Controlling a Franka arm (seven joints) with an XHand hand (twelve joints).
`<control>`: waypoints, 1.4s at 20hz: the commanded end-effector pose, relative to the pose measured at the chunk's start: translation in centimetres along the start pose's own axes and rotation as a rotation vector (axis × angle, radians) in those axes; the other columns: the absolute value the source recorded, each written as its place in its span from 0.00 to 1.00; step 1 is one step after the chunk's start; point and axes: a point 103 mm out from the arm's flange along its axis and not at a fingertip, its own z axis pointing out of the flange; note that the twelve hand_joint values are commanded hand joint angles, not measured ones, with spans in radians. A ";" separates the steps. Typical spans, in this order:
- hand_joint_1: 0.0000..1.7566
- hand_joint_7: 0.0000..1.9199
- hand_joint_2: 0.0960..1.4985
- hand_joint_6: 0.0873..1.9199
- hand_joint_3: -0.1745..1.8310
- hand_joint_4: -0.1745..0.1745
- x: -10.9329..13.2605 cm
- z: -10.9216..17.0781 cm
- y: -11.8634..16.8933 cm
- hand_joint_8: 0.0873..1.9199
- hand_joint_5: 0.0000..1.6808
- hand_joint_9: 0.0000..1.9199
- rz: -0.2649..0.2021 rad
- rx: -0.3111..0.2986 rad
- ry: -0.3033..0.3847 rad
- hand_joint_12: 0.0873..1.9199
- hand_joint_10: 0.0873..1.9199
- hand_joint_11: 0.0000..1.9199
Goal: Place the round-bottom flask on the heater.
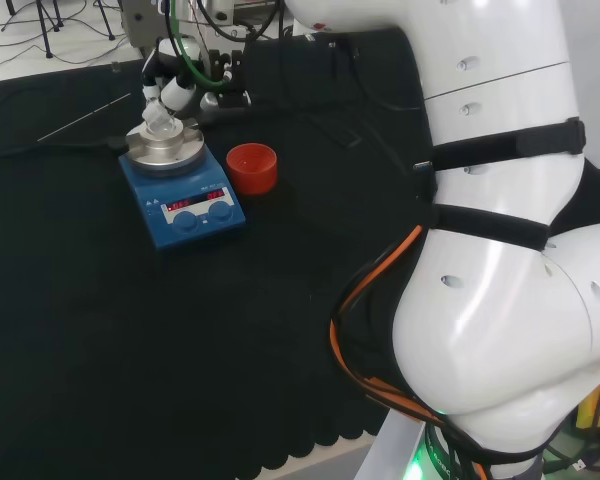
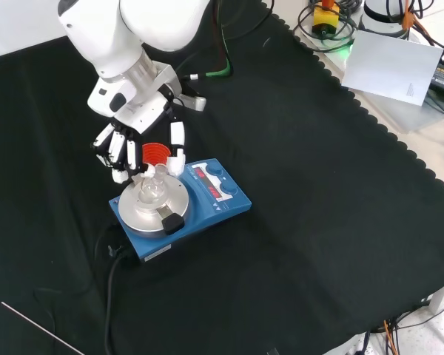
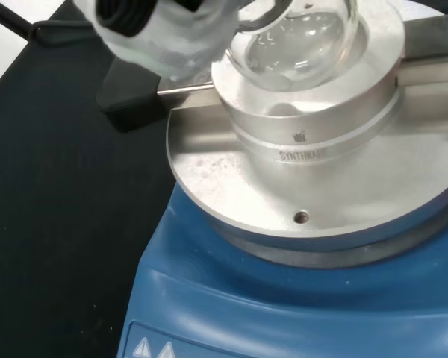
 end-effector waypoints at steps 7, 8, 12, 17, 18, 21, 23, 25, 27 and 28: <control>0.58 0.23 0.50 0.59 0.42 1.00 -1.3 0.6 0.3 0.27 0.58 0.27 0.003 -0.007 0.031 0.70 0.29 0.01; 0.58 0.23 0.51 0.59 0.41 1.00 -1.4 0.6 0.2 0.27 0.58 0.27 0.002 -0.012 0.040 0.70 0.29 0.01; 0.54 0.18 0.65 0.55 0.21 0.83 -1.6 0.1 0.0 0.29 0.50 0.24 -0.027 -0.036 0.097 0.69 0.31 0.00; 0.49 0.14 0.52 0.38 0.35 0.49 -2.0 -0.6 -0.4 0.29 0.32 0.22 -0.036 -0.057 0.131 0.67 0.32 0.00; 0.48 0.14 0.50 0.36 0.37 0.48 -1.9 -0.7 -0.5 0.29 0.29 0.21 -0.036 -0.059 0.136 0.67 0.32 0.00; 0.47 0.11 0.47 0.26 0.39 0.47 -2.1 -1.0 -0.6 0.29 0.22 0.20 -0.043 -0.062 0.141 0.66 0.33 0.00; 0.47 0.11 0.46 0.20 0.39 0.47 -2.1 -1.0 -0.8 0.29 0.21 0.19 -0.050 -0.069 0.138 0.66 0.33 0.00; 0.47 0.10 0.45 0.16 0.39 0.47 -2.0 -1.1 -0.9 0.29 0.20 0.19 -0.047 -0.077 0.133 0.66 0.33 0.00; 0.47 0.10 0.45 0.13 0.39 0.47 -2.3 -1.3 -1.1 0.29 0.20 0.18 -0.041 -0.083 0.135 0.65 0.33 0.00; 0.47 0.10 0.45 0.11 0.38 0.47 -2.2 -1.4 -1.2 0.29 0.21 0.18 -0.040 -0.084 0.135 0.65 0.33 0.00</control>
